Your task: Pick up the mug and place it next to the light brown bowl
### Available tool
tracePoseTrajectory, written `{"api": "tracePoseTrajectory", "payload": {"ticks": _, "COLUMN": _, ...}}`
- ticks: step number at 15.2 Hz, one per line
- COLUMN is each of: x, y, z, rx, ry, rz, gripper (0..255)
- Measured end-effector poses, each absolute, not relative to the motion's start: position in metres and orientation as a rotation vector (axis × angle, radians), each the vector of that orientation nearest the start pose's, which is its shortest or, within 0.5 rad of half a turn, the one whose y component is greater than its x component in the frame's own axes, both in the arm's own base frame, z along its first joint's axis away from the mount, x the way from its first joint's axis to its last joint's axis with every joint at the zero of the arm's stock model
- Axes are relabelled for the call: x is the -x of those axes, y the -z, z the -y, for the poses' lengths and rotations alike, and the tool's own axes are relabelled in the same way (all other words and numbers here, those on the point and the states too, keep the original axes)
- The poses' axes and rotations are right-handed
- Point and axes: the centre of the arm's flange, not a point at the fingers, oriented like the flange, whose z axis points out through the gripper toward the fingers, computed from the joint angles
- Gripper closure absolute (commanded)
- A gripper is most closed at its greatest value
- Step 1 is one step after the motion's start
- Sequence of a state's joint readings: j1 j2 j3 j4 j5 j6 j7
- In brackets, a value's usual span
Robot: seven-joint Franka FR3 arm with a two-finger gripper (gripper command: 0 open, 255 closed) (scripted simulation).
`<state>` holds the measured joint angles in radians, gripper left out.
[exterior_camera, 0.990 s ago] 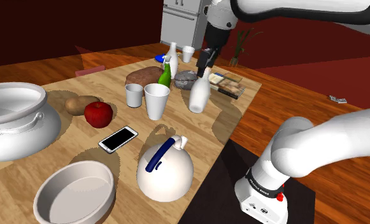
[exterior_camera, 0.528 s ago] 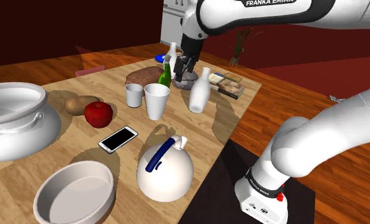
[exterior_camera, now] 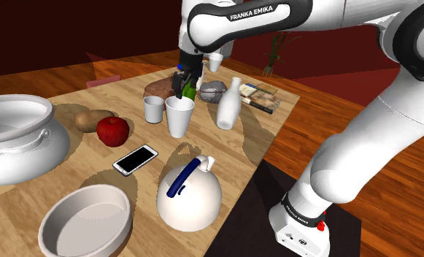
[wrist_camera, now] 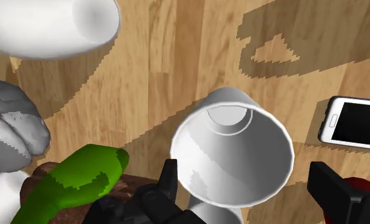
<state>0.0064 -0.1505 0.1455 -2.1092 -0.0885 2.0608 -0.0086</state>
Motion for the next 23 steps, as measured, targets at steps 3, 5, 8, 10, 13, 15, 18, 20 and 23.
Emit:
{"api": "tracePoseTrajectory", "payload": {"ticks": 3, "x": -0.546, "y": -0.470, "z": -0.080, "rx": 3.208, "ry": 0.170, "rz": 0.325, "gripper": 0}}
{"api": "tracePoseTrajectory", "payload": {"ticks": 5, "x": -0.571, "y": -0.456, "z": -0.088, "rx": 3.203, "ry": 0.168, "rz": 0.329, "gripper": 0}}
{"api": "tracePoseTrajectory", "payload": {"ticks": 8, "x": -0.602, "y": -0.435, "z": -0.095, "rx": 3.194, "ry": 0.166, "rz": 0.337, "gripper": 0}}
{"api": "tracePoseTrajectory", "payload": {"ticks": 10, "x": -0.622, "y": -0.424, "z": -0.103, "rx": 3.189, "ry": 0.164, "rz": 0.340, "gripper": 0}}
{"api": "tracePoseTrajectory", "payload": {"ticks": 13, "x": -0.656, "y": -0.404, "z": -0.115, "rx": 3.181, "ry": 0.160, "rz": 0.347, "gripper": 0}}
{"api": "tracePoseTrajectory", "payload": {"ticks": 15, "x": -0.673, "y": -0.393, "z": -0.122, "rx": 3.176, "ry": 0.158, "rz": 0.350, "gripper": 0}}
{"api": "tracePoseTrajectory", "payload": {"ticks": 18, "x": -0.680, "y": -0.376, "z": -0.121, "rx": 3.175, "ry": 0.157, "rz": 0.351, "gripper": 0}}
{"api": "tracePoseTrajectory", "payload": {"ticks": 20, "x": -0.682, "y": -0.366, "z": -0.122, "rx": 3.175, "ry": 0.157, "rz": 0.351, "gripper": 0}}
{"api": "tracePoseTrajectory", "payload": {"ticks": 23, "x": -0.684, "y": -0.350, "z": -0.120, "rx": 3.175, "ry": 0.157, "rz": 0.350, "gripper": 0}}
